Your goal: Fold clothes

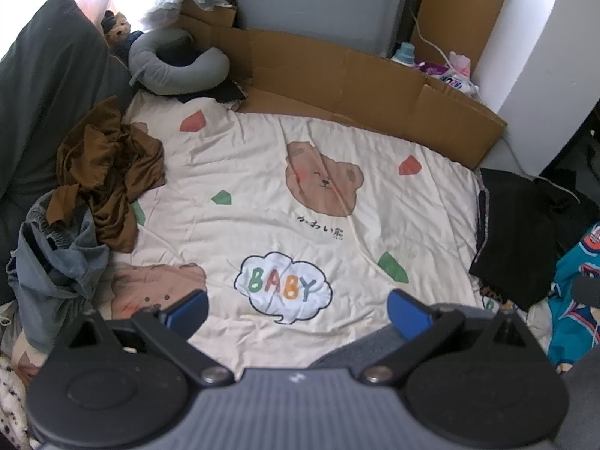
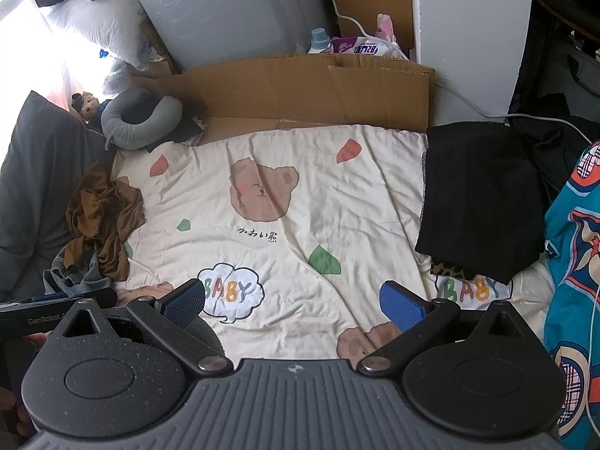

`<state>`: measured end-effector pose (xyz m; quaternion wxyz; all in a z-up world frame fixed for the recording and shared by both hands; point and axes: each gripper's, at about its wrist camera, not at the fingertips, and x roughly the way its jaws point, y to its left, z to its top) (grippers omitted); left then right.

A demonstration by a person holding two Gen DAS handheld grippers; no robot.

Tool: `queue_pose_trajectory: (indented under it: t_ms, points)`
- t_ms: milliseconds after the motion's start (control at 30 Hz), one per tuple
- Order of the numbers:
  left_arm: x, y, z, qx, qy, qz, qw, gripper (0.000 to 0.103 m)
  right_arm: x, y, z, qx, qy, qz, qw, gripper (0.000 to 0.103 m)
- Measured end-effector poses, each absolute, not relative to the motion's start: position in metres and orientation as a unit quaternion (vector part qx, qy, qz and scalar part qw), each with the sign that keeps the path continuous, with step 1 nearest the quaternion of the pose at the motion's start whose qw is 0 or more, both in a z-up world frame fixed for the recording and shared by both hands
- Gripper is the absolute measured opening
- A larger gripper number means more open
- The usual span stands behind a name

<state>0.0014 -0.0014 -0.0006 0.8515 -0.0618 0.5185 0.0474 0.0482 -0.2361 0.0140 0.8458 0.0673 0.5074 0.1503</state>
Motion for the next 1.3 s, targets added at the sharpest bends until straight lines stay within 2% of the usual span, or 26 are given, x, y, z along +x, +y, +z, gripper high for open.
queue_pose_trajectory:
  t_ms: [1300]
  points:
    - [0.002, 0.014, -0.002, -0.100, 0.519, 0.065, 0.846, 0.102, 0.049, -0.239, 0.019, 0.064, 0.505, 0.131, 0.851, 0.102]
